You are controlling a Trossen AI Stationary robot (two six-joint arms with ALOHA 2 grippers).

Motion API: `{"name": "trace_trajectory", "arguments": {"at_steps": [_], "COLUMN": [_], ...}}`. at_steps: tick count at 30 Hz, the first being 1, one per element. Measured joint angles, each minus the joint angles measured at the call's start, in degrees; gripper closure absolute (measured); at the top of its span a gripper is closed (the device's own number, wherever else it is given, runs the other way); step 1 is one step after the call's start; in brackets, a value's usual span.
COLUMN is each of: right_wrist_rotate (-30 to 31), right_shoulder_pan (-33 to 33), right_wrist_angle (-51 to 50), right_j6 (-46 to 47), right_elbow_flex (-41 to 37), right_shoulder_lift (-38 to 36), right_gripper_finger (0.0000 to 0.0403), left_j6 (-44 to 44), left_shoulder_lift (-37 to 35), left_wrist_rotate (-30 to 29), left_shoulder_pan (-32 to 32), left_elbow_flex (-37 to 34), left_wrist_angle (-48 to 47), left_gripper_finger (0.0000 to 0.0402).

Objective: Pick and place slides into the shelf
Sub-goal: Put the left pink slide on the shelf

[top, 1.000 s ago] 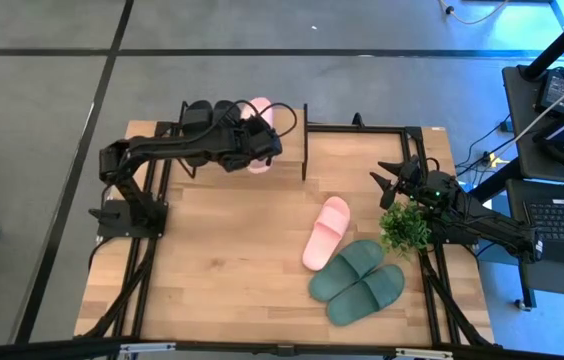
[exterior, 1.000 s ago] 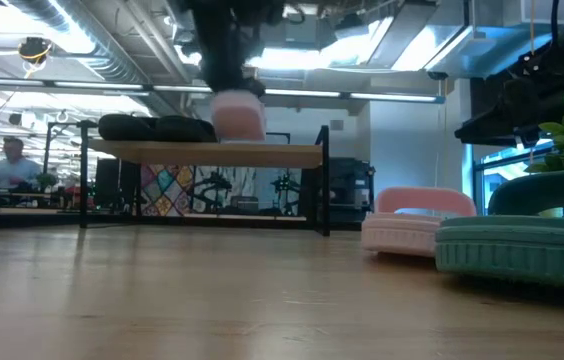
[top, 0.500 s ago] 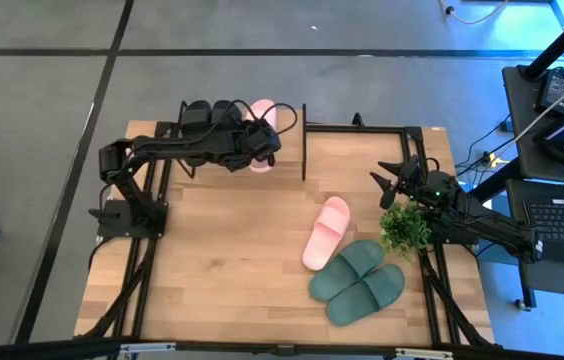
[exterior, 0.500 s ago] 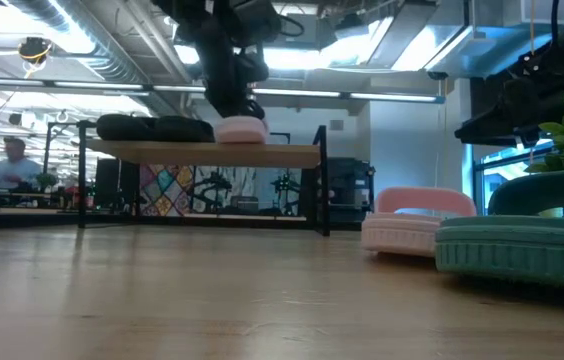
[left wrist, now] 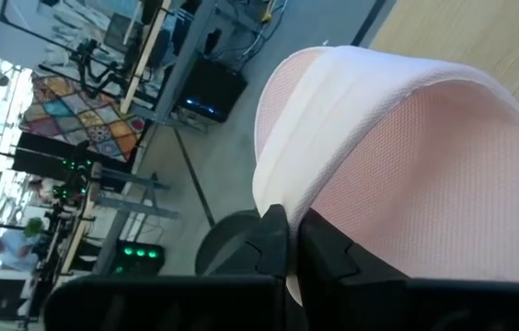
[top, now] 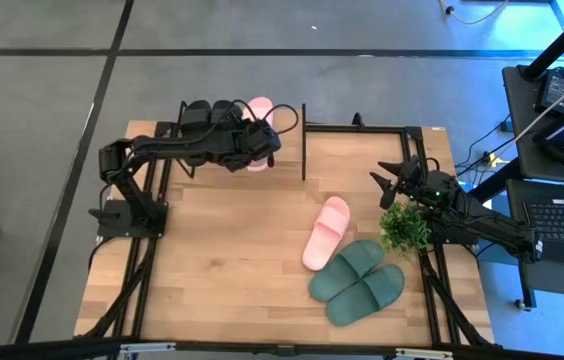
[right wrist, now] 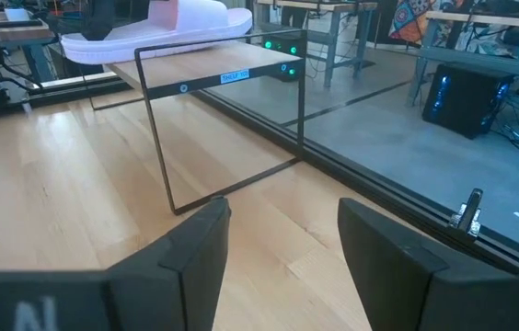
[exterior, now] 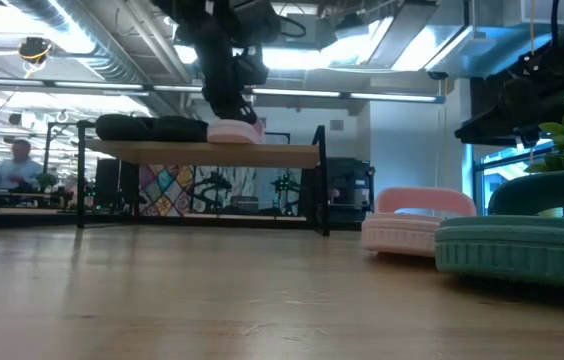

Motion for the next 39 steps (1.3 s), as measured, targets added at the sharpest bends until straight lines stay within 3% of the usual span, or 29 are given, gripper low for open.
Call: {"name": "trace_trajectory", "arguments": {"at_steps": [10,19,31,39], "right_wrist_rotate": [0.0,0.0,0.0,0.0], "right_shoulder_pan": [0.0,0.0,0.0,0.0], "right_wrist_angle": [0.0,0.0,0.0,0.0], "right_j6": [0.0,-0.2,-0.2,-0.2], "right_elbow_flex": [0.0,0.0,0.0,0.0], "right_shoulder_lift": [0.0,0.0,0.0,0.0], "right_gripper_finger": [0.0197,0.0197,0.0197,0.0197], "left_j6": [1.5,1.6,0.6,-1.4], "left_shoulder_lift": [-0.1,-0.1,-0.1,-0.1], "left_wrist_rotate": [1.2,2.5,2.7,3.2], "left_shoulder_pan": [1.2,1.4,1.5,1.5], "left_elbow_flex": [0.0,0.0,0.0,0.0], "left_wrist_angle": [-1.2,-1.2,-1.3,-1.3], "left_gripper_finger": [0.0399,0.0362,0.0351,0.0296]}}
